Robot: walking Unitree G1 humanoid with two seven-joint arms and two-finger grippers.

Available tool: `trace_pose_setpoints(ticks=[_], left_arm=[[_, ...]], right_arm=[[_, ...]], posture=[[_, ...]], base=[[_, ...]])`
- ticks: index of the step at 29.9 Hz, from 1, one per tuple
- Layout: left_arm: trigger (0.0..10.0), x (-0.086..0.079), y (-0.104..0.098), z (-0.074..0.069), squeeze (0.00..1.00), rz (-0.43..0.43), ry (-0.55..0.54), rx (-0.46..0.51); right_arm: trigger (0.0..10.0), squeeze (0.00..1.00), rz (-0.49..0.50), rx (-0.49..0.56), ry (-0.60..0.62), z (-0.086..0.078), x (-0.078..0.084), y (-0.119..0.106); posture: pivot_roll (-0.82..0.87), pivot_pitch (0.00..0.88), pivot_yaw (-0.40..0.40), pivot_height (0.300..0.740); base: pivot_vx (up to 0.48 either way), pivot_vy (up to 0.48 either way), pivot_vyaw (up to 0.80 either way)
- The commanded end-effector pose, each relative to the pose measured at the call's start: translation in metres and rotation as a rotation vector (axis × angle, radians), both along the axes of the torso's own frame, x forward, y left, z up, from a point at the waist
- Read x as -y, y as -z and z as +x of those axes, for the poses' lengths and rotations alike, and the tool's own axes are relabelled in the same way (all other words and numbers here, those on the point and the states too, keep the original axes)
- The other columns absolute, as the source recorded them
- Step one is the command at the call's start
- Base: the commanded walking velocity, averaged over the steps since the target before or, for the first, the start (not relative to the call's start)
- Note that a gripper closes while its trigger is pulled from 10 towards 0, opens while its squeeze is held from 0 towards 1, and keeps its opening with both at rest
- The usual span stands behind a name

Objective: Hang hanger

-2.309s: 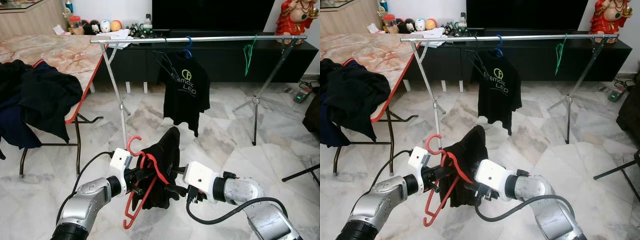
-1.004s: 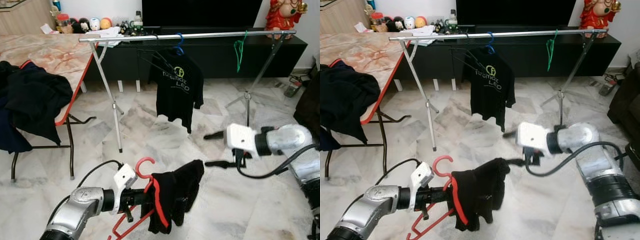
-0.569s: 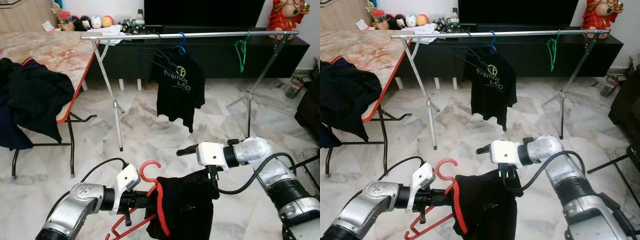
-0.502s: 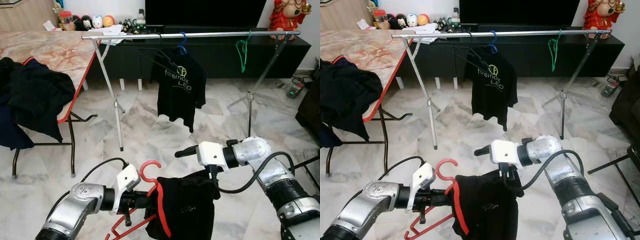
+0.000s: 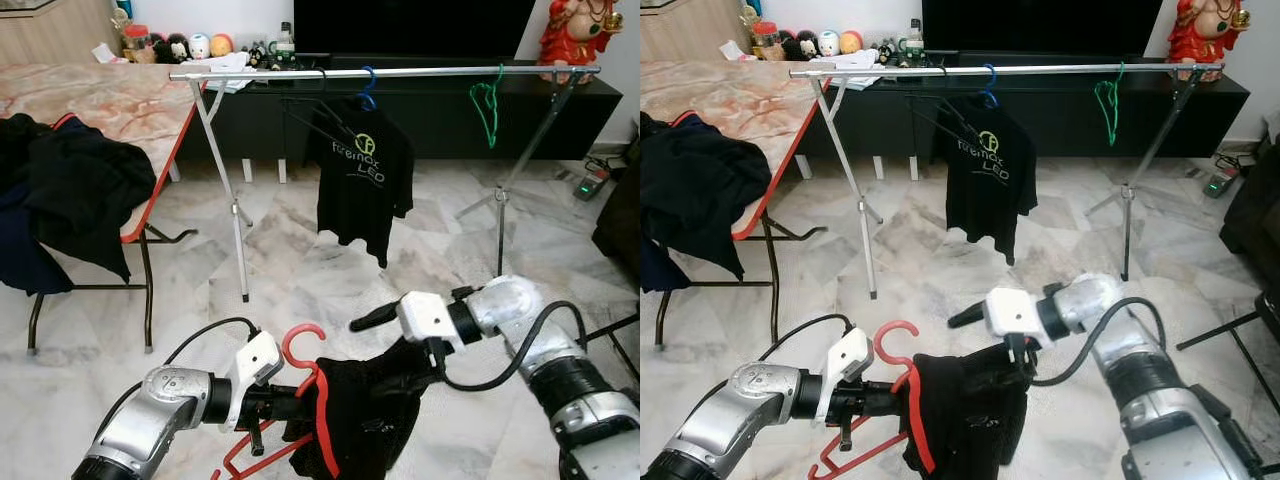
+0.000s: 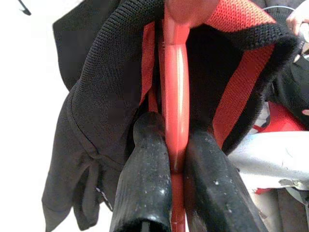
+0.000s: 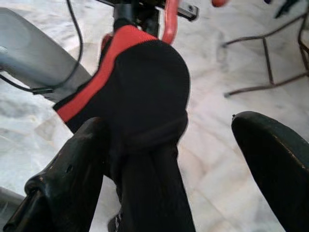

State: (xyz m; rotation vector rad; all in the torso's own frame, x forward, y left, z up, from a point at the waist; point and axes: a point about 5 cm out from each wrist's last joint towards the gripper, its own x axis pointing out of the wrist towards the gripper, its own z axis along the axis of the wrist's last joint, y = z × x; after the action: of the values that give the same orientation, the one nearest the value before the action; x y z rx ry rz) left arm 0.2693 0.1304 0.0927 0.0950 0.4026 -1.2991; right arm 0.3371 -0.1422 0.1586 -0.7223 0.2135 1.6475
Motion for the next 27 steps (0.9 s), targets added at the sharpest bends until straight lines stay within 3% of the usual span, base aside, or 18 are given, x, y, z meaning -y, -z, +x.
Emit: trace_pose_setpoints(ticks=[1, 11, 27], left_arm=[[10.0, 0.005, -0.007, -0.001, 0.0, 0.004, 0.051, 0.031], [10.0, 0.008, -0.01, -0.001, 0.0, 0.008, 0.07, 0.039], [10.0, 0.009, -0.011, 0.0, 0.0, 0.013, 0.082, 0.043]], right_arm=[[10.0, 0.0, -0.001, 0.0, -0.019, 0.0, -0.003, 0.0], [10.0, 0.0, 0.0, -0.065, -0.044, -0.004, -0.013, 0.015], [10.0, 0.0, -0.055, -0.171, 0.026, -0.011, -0.006, 0.043]], posture=[[0.03, 0.072, -0.013, 0.74], [0.05, 0.075, -0.014, 0.74], [0.06, 0.086, -0.015, 0.74]], base=[[0.0, 0.0, 0.0], [0.0, 0.0, 0.0], [0.0, 0.0, 0.0]])
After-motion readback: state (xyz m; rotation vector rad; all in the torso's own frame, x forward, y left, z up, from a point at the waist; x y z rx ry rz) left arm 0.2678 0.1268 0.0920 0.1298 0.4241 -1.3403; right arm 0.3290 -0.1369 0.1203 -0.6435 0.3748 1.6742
